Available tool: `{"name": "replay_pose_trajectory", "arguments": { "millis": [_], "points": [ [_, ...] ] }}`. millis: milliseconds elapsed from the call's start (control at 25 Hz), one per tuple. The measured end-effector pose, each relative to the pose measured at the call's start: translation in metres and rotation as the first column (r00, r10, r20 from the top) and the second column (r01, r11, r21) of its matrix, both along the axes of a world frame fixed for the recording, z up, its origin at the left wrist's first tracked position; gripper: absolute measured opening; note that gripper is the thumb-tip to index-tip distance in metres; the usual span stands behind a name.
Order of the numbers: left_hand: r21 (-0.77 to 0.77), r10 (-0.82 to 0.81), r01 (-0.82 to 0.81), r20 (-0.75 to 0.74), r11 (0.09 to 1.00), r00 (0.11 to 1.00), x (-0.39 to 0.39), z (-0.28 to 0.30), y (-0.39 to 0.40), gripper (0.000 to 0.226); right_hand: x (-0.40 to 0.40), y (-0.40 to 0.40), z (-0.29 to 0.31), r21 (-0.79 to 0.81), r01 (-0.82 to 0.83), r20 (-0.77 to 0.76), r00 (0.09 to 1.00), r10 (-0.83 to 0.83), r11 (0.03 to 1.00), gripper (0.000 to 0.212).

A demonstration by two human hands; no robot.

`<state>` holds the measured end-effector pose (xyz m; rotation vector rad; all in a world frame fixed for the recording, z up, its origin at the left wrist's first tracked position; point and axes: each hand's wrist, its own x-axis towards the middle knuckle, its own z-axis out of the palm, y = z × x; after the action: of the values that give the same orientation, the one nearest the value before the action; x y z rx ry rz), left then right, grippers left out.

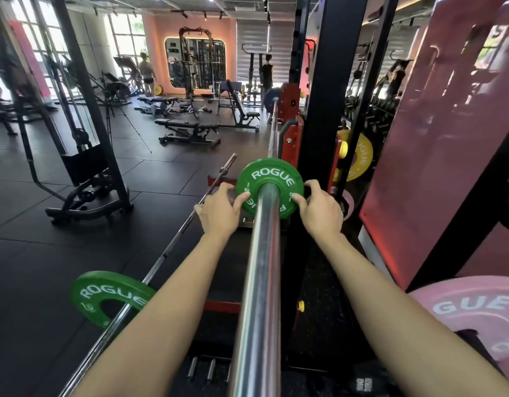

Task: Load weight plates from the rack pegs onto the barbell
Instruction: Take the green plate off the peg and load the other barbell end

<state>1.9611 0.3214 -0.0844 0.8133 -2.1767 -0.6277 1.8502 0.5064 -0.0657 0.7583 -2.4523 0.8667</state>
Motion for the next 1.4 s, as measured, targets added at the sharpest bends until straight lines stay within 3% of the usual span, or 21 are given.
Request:
{"name": "replay_pose_trajectory", "arguments": {
  "millis": [160,520,1000,1400],
  "points": [
    [-0.1,-0.039,0.04,0.007,0.994,0.999,0.045,-0.013,0.022,0.042,0.039,0.037,-0.021,-0.001,0.002,-0.074,0.997,-0.002,1.0,0.045],
    [-0.217,-0.027,0.028,0.006,0.976,1.0,0.158,0.002,0.071,0.039,0.15,0.084,-0.006,-0.021,-0.046,-0.171,0.984,0.042,0.999,0.043],
    [-0.159,0.02,-0.024,-0.027,0.987,0.999,0.281,0.004,0.134,0.044,0.261,0.155,-0.001,-0.015,-0.044,-0.104,0.994,0.043,0.999,0.045],
    [-0.111,0.153,-0.158,-0.052,0.981,0.987,0.375,0.008,0.222,0.044,0.329,0.214,0.006,-0.026,-0.201,-0.065,0.978,0.199,0.979,0.046]
  ]
}}
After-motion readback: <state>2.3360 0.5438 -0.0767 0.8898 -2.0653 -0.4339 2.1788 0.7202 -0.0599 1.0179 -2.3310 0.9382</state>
